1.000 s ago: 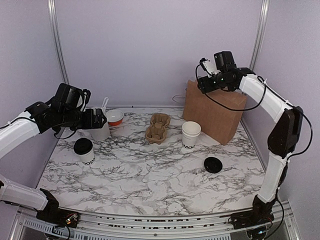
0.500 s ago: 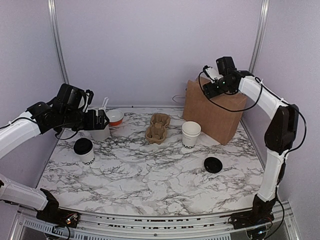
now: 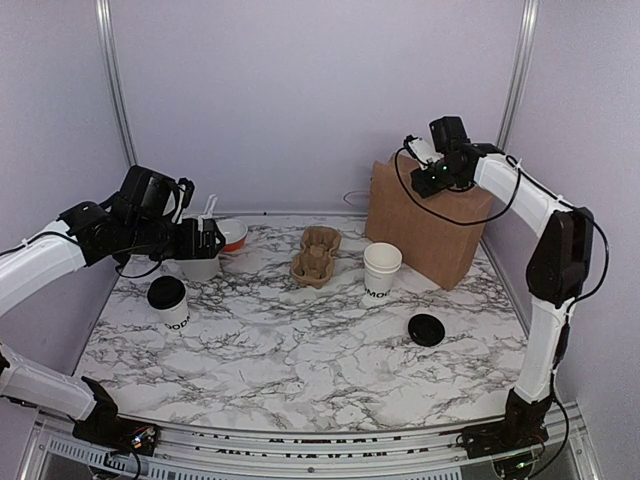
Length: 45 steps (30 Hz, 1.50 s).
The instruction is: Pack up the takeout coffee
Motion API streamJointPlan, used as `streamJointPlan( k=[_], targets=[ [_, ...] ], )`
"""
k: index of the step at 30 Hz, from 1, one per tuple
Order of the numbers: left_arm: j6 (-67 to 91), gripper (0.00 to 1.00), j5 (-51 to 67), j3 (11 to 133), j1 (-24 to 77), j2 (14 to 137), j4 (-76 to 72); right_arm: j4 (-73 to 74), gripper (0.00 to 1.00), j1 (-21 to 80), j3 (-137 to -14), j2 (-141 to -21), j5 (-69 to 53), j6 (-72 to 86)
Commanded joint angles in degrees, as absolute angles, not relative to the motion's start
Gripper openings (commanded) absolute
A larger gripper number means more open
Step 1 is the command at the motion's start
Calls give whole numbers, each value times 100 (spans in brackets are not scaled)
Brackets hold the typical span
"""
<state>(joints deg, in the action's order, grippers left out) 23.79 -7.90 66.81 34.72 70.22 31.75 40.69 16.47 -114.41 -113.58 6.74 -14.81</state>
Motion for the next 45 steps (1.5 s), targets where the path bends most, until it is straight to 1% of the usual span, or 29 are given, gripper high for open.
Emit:
streamJointPlan(
  k=[1,3,6,13,26,35,39,45],
  targets=[
    [2412,99,-748,6904,3530,7075,3071,3899,28,1619,-11544,-11293,860,-1459],
    [2431,99,-724,6895,3539,7102,3048,3816,19,1626,-11469,-11218,938,-1457],
    [2467,99,-712,6890,3597,7134,3005,3680,11,1626,-11305,-11068,1048,-1488],
    [2515,99,-641,6916,3703,7257,2886,3487,0,1626,-11037,-10774,1438,-1490],
    [2852,99,-28,6901,3753,7384,2265,3248,0,1658,-10621,-9547,2328,-1083],
    [2990,99,615,6935,3753,7508,1620,3115,0,2266,-9872,-8362,3039,-1037],
    [3008,99,1091,6956,3753,7518,1199,3189,0,2466,-9694,-7795,2752,-985],
    [2795,99,1514,7099,3753,7506,779,3614,0,2497,-9608,-7081,1495,-749]
  ],
)
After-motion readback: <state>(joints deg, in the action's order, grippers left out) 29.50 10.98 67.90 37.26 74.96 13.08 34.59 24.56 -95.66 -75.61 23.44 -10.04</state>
